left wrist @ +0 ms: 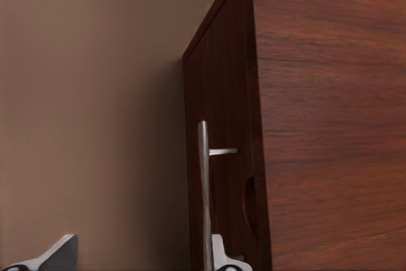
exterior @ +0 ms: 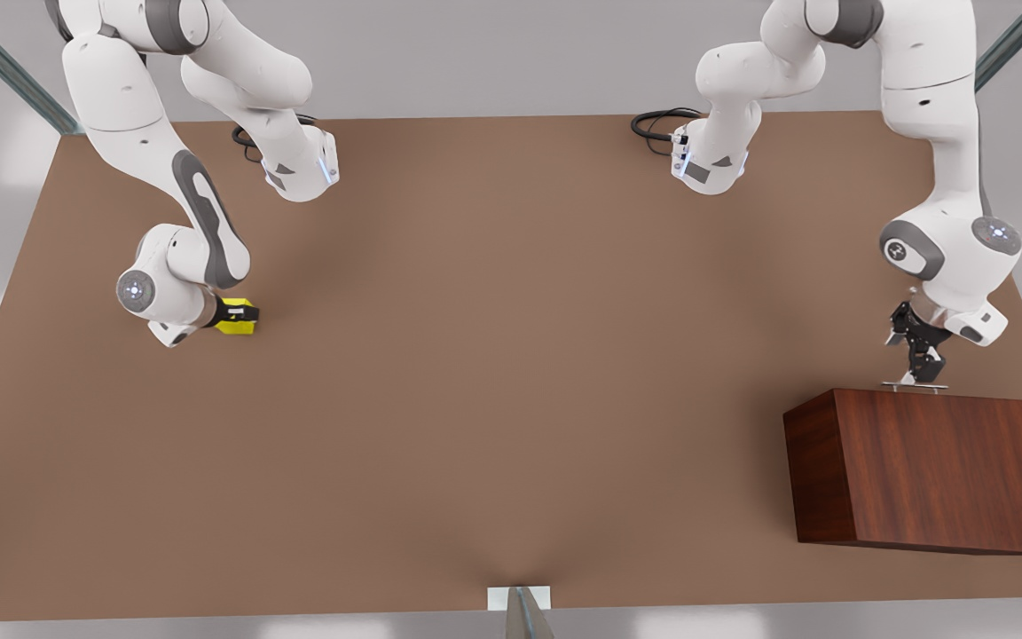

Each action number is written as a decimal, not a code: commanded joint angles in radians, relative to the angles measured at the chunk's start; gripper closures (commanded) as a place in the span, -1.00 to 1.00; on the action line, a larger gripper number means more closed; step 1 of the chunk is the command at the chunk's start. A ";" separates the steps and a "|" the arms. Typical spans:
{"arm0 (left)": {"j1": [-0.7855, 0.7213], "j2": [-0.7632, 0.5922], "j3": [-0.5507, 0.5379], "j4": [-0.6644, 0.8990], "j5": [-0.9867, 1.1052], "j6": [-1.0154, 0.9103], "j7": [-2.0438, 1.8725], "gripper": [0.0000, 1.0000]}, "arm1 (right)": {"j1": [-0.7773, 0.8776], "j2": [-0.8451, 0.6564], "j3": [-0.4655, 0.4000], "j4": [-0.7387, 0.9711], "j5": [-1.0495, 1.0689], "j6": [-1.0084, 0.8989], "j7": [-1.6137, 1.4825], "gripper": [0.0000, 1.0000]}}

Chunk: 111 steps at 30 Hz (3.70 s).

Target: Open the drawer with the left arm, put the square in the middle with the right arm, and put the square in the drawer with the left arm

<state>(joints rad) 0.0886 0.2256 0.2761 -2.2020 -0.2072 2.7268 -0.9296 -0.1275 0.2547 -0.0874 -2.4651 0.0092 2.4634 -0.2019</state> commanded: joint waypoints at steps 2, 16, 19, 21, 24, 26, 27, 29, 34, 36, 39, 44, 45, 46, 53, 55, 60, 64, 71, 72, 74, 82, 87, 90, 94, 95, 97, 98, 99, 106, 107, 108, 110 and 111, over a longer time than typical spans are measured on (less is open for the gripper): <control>0.008 0.008 0.000 0.004 -0.001 0.005 0.026 -1.00 | 0.000 -0.002 0.000 0.000 0.000 0.002 -0.001 -0.43; 0.025 0.066 0.000 0.016 -0.001 0.071 0.029 -1.00 | 0.019 -0.080 0.018 0.046 0.002 -0.092 0.065 -0.34; 0.025 0.064 -0.001 0.015 -0.003 0.068 0.029 -1.00 | 0.046 -0.061 0.178 0.172 0.005 -0.167 0.337 -0.34; 0.023 0.058 0.000 0.008 -0.011 0.061 0.029 -1.00 | 0.107 -0.020 0.204 0.228 0.021 -0.166 0.466 -0.35; 0.025 0.055 0.000 0.005 -0.012 0.060 0.029 -1.00 | 0.278 0.063 0.270 0.393 0.101 -0.167 0.785 -0.35; 0.028 0.052 0.000 0.002 -0.012 0.059 0.029 -1.00 | 0.391 0.149 0.268 0.520 0.173 -0.167 0.921 -0.35; 0.028 0.051 0.000 0.001 -0.014 0.057 0.029 -1.00 | 0.462 0.207 0.268 0.603 0.173 -0.166 1.027 -0.35; 0.033 0.043 0.006 -0.012 -0.015 0.045 0.029 -1.00 | 0.568 0.308 0.270 0.765 0.173 -0.156 1.193 -0.35; 0.033 0.005 0.040 -0.051 -0.017 0.018 0.029 -1.00 | 0.916 0.640 0.121 1.261 0.218 -0.150 1.619 -0.36; 0.031 -0.009 0.046 -0.068 -0.017 0.002 0.029 -1.00 | 0.930 0.693 0.127 1.292 0.218 -0.104 1.705 -0.45; 0.031 -0.058 0.060 -0.122 -0.017 0.002 0.028 -1.00 | 0.962 0.729 0.129 1.307 0.216 -0.057 1.790 -1.00; 0.029 -0.138 0.094 -0.203 -0.015 -0.032 0.031 -1.00 | 0.997 0.683 0.121 1.256 0.215 -0.072 1.788 -1.00; 0.029 -0.152 0.100 -0.217 -0.015 -0.039 0.031 -1.00 | 0.996 0.647 0.118 1.224 0.219 -0.072 1.780 -1.00; 0.029 -0.160 0.106 -0.225 -0.015 -0.048 0.031 -1.00 | 0.985 0.560 0.107 1.197 0.221 -0.081 1.782 -1.00; 0.005 -0.321 0.157 -0.196 0.043 -0.266 0.028 -1.00 | 0.289 0.003 0.065 0.864 0.152 -0.600 0.540 -1.00; -0.064 -0.299 0.129 0.031 0.196 -0.522 0.081 -1.00 | 0.287 -0.029 -0.083 0.917 0.058 -0.817 0.251 -1.00; -0.216 0.023 -0.035 0.652 0.089 -0.900 0.591 -1.00 | 0.160 0.021 0.025 1.034 -0.002 -0.778 0.165 -1.00; -0.286 0.100 -0.297 0.765 0.147 -0.924 0.626 -1.00 | 0.138 0.038 0.021 1.035 0.005 -0.693 0.154 -1.00; -0.555 0.238 -0.330 0.755 0.143 -0.828 1.078 -1.00 | 0.141 0.048 0.021 1.091 0.028 -0.690 0.168 -1.00; -0.621 0.262 -0.330 0.751 0.154 -0.770 1.077 -1.00 | 0.152 0.049 0.021 1.095 0.025 -0.690 0.167 -1.00; -0.661 0.305 -0.328 0.749 0.154 -0.703 1.112 -1.00 | 0.149 0.058 0.021 1.109 0.026 -0.684 0.168 -1.00; -0.705 0.253 -0.328 0.415 0.189 -0.409 1.249 -1.00 | 0.146 0.061 0.021 1.114 0.026 -0.682 0.168 -1.00; -0.736 0.241 -0.325 0.292 0.190 -0.286 1.244 -1.00 | 0.144 0.061 0.021 1.114 0.026 -0.682 0.168 -1.00; -0.741 0.244 -0.318 0.263 0.206 -0.262 1.243 -1.00 | 0.143 0.061 0.021 1.115 0.028 -0.681 0.168 -1.00; -0.741 0.255 -0.311 0.254 0.232 -0.257 1.233 -1.00 | 0.143 0.061 0.021 1.118 0.028 -0.675 0.168 -1.00; -0.741 0.255 -0.305 0.249 0.233 -0.249 1.233 -1.00 | 0.141 0.061 0.021 1.118 0.028 -0.675 0.170 -1.00; -0.741 0.258 -0.301 0.249 0.235 -0.249 1.233 -1.00 | 0.141 0.061 0.021 1.118 0.026 -0.675 0.170 -1.00; -0.741 0.264 -0.294 0.249 0.267 -0.248 1.229 -1.00 | 0.141 0.061 0.021 1.118 0.028 -0.675 0.168 -1.00; -0.741 0.270 -0.293 0.248 0.267 -0.239 1.227 -1.00 | 0.141 0.061 0.021 1.118 0.028 -0.675 0.168 -1.00; -0.741 0.305 -0.290 0.248 0.269 -0.206 1.218 -1.00 | 0.141 0.061 0.021 1.118 0.028 -0.667 0.170 -1.00; -0.741 0.307 -0.290 0.248 0.267 -0.206 1.215 -1.00 | 0.141 0.061 0.021 1.118 0.028 -0.667 0.170 -1.00; -0.742 0.313 -0.290 0.248 0.269 -0.202 1.215 -1.00 | 0.141 0.061 0.021 1.118 0.028 -0.667 0.170 -1.00; -0.742 0.325 -0.290 0.249 0.267 -0.194 1.215 -1.00 | 0.141 0.061 0.021 1.118 0.028 -0.667 0.168 -1.00; -0.742 0.331 -0.290 0.249 0.269 -0.180 1.215 -1.00 | 0.141 0.061 0.021 1.118 0.028 -0.667 0.168 -1.00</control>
<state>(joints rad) -0.6526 0.5605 -0.0138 -1.9528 0.0600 2.5462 0.2845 0.0138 0.3161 -0.0659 -1.3469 0.0368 1.7977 -0.0331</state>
